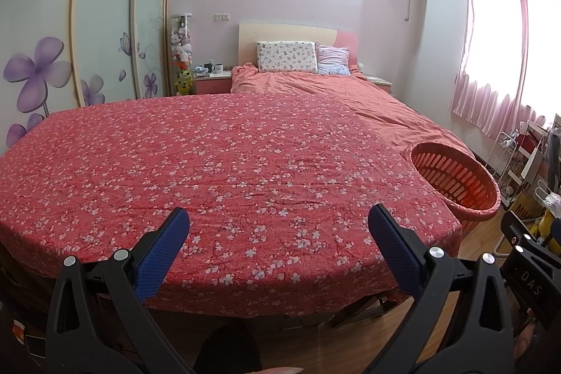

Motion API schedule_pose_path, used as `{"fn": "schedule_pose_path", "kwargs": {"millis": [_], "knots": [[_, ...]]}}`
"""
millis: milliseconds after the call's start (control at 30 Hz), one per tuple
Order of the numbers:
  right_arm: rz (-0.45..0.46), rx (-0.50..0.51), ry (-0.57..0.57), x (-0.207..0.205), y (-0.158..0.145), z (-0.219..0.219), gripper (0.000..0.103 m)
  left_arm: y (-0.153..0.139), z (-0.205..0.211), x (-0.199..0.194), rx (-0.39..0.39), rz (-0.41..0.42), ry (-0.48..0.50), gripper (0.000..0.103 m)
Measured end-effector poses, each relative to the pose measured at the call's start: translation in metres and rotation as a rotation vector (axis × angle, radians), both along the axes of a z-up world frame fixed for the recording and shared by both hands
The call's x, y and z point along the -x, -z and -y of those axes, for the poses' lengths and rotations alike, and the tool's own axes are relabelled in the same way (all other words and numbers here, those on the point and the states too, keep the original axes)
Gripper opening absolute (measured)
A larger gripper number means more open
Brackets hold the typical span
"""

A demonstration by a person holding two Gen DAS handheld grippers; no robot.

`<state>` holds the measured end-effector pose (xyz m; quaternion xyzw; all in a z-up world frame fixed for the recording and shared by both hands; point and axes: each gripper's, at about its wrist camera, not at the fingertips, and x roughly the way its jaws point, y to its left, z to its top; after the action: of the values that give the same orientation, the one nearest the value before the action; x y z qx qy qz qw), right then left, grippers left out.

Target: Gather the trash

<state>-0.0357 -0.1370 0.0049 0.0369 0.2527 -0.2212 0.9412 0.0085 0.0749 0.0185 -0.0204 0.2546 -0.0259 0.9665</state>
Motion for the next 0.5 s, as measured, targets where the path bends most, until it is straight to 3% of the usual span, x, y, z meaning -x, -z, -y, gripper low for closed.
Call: {"fn": "schedule_pose_path", "kwargs": {"millis": [500], "knots": [[-0.004,-0.003,-0.005,0.0013,0.0041,-0.0007,0.099,-0.0016,0.0013,-0.0002,-0.018,0.004,-0.003,0.1]]}}
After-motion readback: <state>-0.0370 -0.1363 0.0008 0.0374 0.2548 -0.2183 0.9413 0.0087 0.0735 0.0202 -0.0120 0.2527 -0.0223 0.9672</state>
